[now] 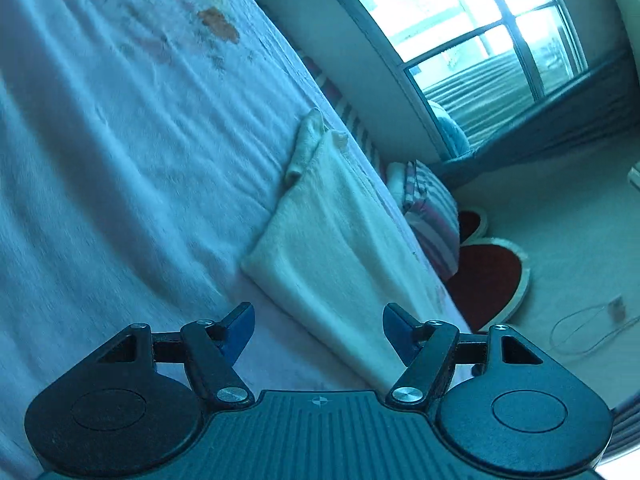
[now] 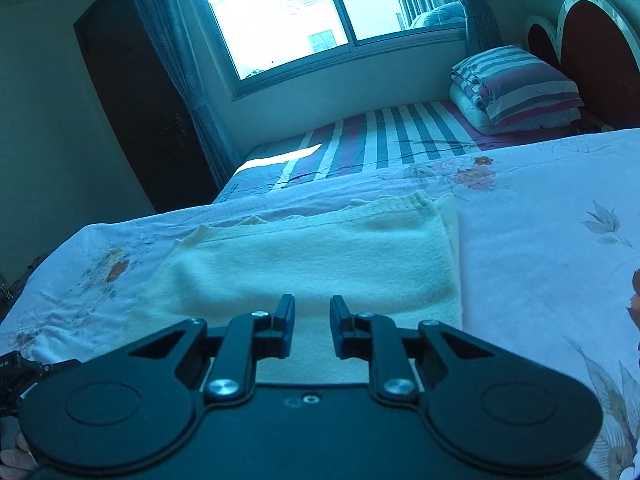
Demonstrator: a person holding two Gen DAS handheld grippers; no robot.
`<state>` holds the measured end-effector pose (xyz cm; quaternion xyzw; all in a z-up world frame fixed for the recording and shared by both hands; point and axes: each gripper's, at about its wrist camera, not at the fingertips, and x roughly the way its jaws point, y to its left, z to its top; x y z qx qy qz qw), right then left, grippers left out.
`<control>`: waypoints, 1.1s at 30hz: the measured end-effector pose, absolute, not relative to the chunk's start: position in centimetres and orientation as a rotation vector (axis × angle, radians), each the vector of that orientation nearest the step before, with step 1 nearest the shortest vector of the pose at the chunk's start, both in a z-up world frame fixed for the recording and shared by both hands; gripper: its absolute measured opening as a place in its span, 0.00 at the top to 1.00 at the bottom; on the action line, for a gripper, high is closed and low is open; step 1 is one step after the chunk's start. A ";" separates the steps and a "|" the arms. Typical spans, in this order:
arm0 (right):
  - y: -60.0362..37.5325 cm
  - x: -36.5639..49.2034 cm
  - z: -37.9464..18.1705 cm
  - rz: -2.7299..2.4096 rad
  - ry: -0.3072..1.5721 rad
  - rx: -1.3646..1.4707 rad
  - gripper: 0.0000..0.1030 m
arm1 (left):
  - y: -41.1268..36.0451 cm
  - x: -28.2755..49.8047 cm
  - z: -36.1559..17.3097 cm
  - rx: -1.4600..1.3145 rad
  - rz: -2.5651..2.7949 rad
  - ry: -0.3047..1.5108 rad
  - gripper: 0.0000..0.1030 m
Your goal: Fold small clothes
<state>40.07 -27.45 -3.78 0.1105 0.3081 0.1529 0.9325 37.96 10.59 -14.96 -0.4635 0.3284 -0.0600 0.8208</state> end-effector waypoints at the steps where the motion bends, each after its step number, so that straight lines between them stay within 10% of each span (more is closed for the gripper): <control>1: -27.2 39.8 -3.6 0.323 0.633 0.221 0.85 | 10.1 38.2 -15.4 -1.019 -0.127 0.695 0.32; 6: -26.1 38.8 -3.2 0.353 0.639 0.249 0.88 | 8.7 39.7 -18.5 -1.143 -0.025 0.665 0.60; 16: -22.6 43.4 -5.8 0.372 0.677 0.289 0.98 | 7.5 42.3 -19.0 -1.156 0.036 0.558 0.64; 20: -20.6 45.5 -7.0 0.364 0.699 0.266 0.98 | 7.9 43.2 -20.2 -1.189 0.076 0.546 0.89; 33: -19.7 47.8 -10.4 0.320 0.764 0.241 0.99 | 7.1 42.0 -19.1 -1.109 0.092 0.513 0.93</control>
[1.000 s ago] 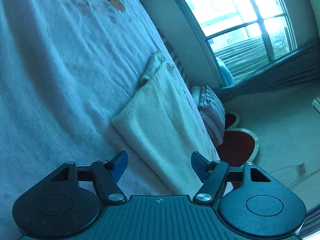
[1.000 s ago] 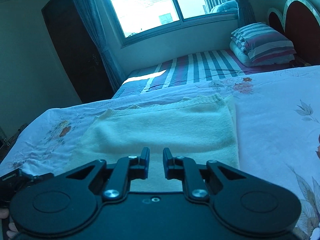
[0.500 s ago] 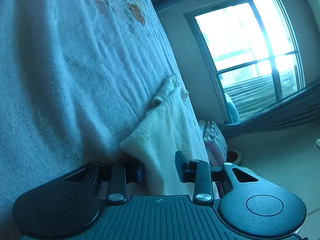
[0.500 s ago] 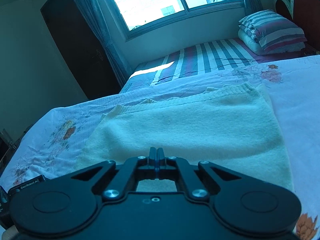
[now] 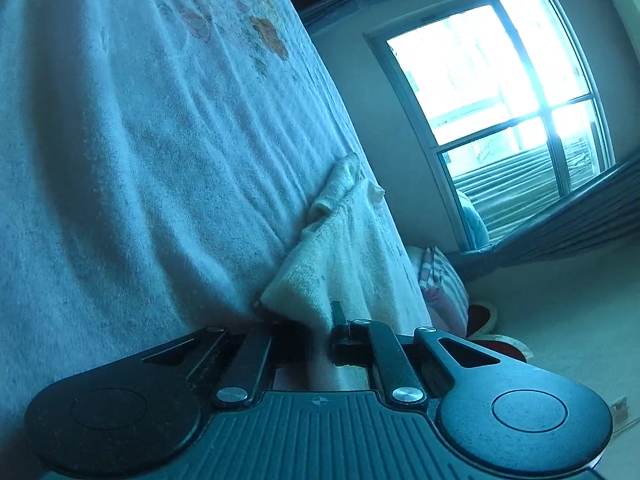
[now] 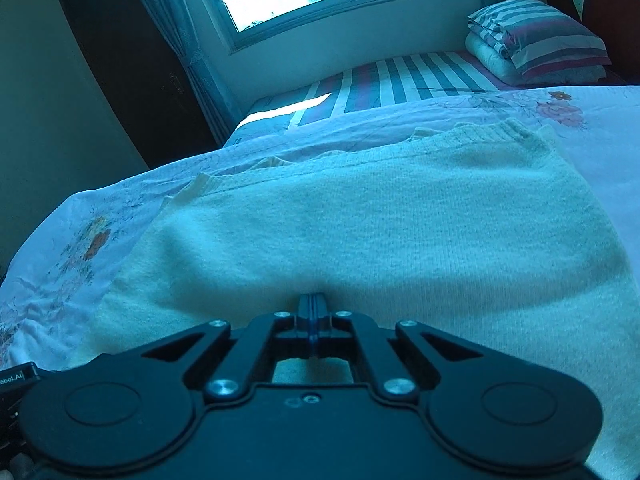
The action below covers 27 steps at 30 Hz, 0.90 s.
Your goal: Fold small clothes
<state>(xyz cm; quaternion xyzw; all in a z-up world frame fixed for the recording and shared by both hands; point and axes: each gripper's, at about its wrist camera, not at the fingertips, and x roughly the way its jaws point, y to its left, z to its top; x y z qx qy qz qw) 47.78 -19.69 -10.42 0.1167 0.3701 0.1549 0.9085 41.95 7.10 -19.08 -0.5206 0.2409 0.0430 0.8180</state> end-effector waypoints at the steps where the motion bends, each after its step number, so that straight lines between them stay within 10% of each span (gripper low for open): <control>1: -19.7 47.8 -10.4 0.320 0.765 0.241 0.99 | 6.8 41.5 -19.0 -1.102 0.097 0.508 0.93; 27: -21.1 48.7 -11.0 0.327 0.796 0.309 1.00 | 5.9 42.6 -17.2 -1.034 0.124 0.518 0.94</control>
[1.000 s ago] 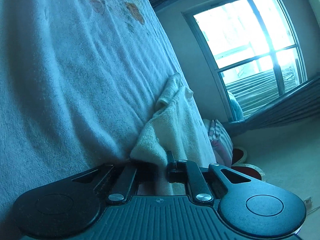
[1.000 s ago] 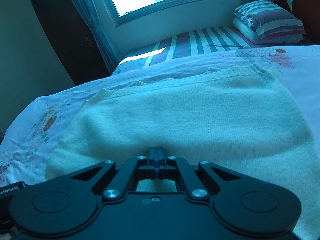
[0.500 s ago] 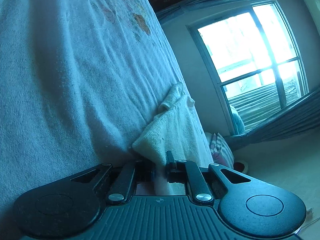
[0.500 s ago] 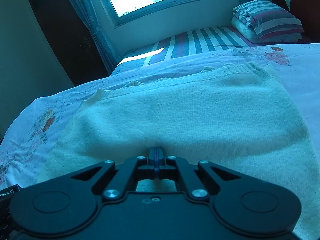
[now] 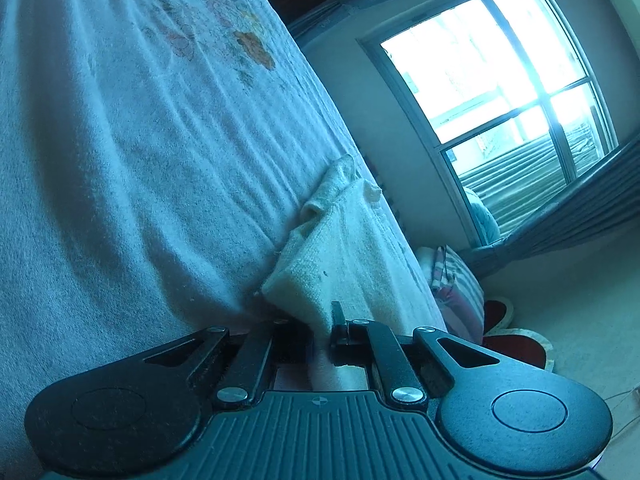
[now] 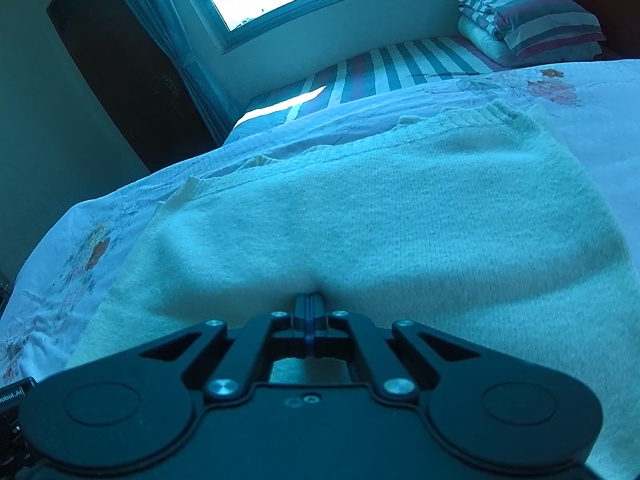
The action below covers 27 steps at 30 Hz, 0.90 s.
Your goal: Fold small clothes
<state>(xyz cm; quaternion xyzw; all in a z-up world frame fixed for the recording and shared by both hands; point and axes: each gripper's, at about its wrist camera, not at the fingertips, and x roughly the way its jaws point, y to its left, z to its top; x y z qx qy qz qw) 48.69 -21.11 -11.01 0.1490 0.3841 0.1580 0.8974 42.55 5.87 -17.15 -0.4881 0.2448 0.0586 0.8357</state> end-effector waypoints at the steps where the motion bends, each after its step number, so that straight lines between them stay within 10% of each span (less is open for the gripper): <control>1: -21.2 48.7 -11.0 0.328 0.795 0.309 1.00 | 5.9 42.6 -17.2 -1.035 0.125 0.521 0.94; 27: -21.2 48.7 -11.6 0.367 0.781 0.313 1.00 | 6.4 42.3 -15.7 -0.977 0.078 0.502 0.94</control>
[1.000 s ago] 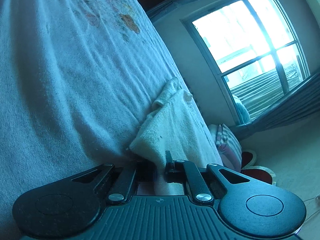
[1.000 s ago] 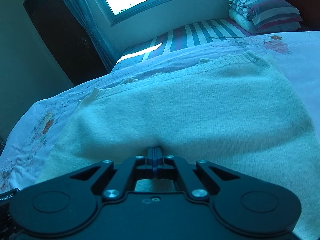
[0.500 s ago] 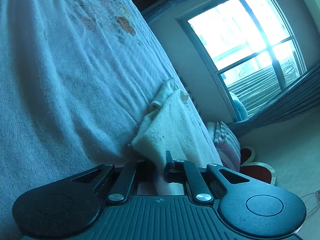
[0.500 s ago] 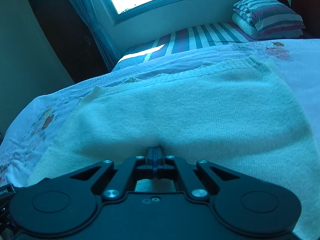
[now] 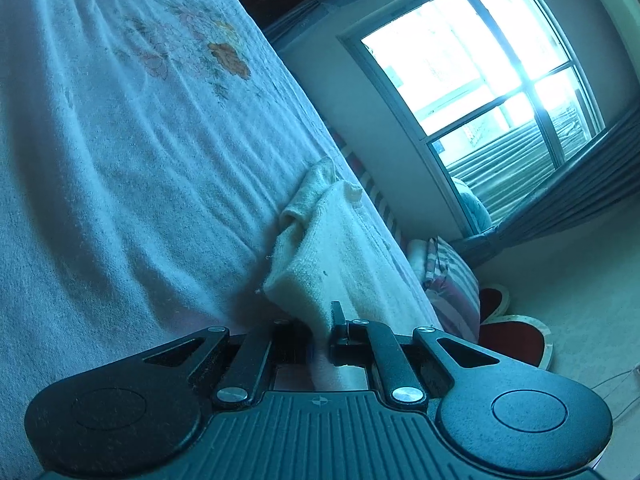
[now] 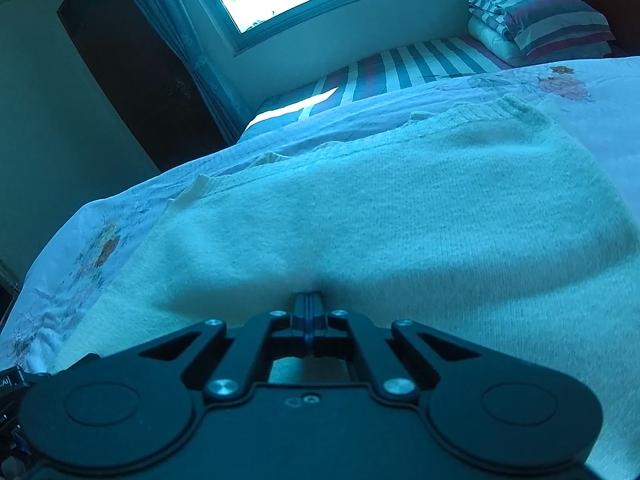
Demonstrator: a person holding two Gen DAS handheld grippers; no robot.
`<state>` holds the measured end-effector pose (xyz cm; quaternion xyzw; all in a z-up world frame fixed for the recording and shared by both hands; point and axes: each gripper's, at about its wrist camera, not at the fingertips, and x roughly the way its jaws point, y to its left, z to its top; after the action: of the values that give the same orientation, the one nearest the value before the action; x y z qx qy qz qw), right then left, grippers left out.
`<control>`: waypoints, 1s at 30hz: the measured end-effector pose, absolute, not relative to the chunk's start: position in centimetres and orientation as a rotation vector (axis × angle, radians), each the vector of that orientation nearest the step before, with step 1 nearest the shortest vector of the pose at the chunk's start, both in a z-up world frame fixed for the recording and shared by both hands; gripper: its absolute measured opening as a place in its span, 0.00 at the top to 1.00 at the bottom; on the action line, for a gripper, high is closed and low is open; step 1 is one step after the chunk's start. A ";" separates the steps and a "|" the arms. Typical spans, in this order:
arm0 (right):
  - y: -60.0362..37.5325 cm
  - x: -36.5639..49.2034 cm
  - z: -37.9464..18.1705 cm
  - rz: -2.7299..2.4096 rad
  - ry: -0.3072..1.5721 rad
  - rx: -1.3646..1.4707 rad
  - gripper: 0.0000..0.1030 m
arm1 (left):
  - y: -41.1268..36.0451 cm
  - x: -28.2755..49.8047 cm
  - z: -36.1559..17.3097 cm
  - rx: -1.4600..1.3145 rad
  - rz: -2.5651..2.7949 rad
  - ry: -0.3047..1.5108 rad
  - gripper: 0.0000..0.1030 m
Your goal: Fold small clothes
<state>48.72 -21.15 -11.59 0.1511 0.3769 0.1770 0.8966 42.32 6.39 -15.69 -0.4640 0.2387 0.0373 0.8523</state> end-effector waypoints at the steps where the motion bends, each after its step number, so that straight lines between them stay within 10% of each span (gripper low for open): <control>1: -21.2 48.8 -11.6 0.368 0.782 0.311 1.00 | 6.3 42.4 -15.4 -0.961 0.075 0.501 0.94; 17: -31.5 44.3 -9.0 0.258 0.654 0.597 0.90 | -5.2 48.0 -4.5 -0.324 -0.267 0.611 0.94; 28: -44.6 35.3 -9.2 0.006 0.593 0.687 0.84 | -21.3 47.6 -7.0 0.061 -0.507 0.787 0.93; 29: -45.0 34.9 -9.4 0.001 0.599 0.694 0.82 | -21.9 46.6 -6.7 0.074 -0.522 0.765 0.86; 30: -45.4 34.5 -9.7 0.000 0.604 0.703 0.82 | -22.1 45.7 -6.2 0.072 -0.555 0.751 0.48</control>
<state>34.52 -45.38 -9.69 0.3388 0.2911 0.0002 0.8947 45.70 -22.12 -6.22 0.0347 0.3621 -0.2674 0.8923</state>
